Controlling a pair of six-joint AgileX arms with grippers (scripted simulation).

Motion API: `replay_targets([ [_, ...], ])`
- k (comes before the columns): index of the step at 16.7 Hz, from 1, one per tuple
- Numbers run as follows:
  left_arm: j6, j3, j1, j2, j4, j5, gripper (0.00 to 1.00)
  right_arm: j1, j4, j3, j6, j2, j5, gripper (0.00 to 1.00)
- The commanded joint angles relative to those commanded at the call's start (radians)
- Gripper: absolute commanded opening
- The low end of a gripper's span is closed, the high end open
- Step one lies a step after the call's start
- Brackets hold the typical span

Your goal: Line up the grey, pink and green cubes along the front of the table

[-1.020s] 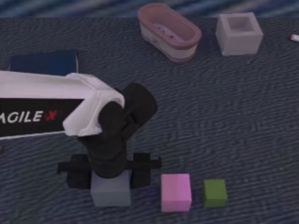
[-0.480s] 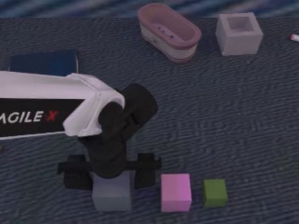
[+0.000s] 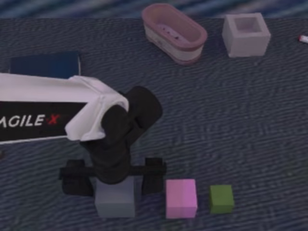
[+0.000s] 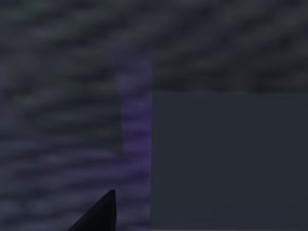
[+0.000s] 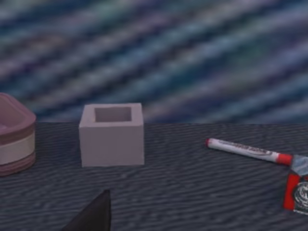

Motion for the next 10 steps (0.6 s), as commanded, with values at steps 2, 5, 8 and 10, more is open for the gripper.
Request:
replay_targets([
  [2,0.0,0.013,0.0,-0.005,-0.017,0.0,1.0,0.0,0.0,0.0,0.0,0.0,0.0,1.0],
  [5,-0.004,0.072,0.005,-0.036,-0.107,-0.001,1.0,0.0,0.0,0.0,0.0,0.0,0.0,1.0],
  [8,-0.006,0.141,0.012,-0.075,-0.224,-0.001,1.0,0.0,0.0,0.0,0.0,0.0,0.0,1.0],
  [10,-0.005,0.171,0.016,-0.096,-0.27,0.0,1.0,0.0,0.0,0.0,0.0,0.0,0.0,1.0],
])
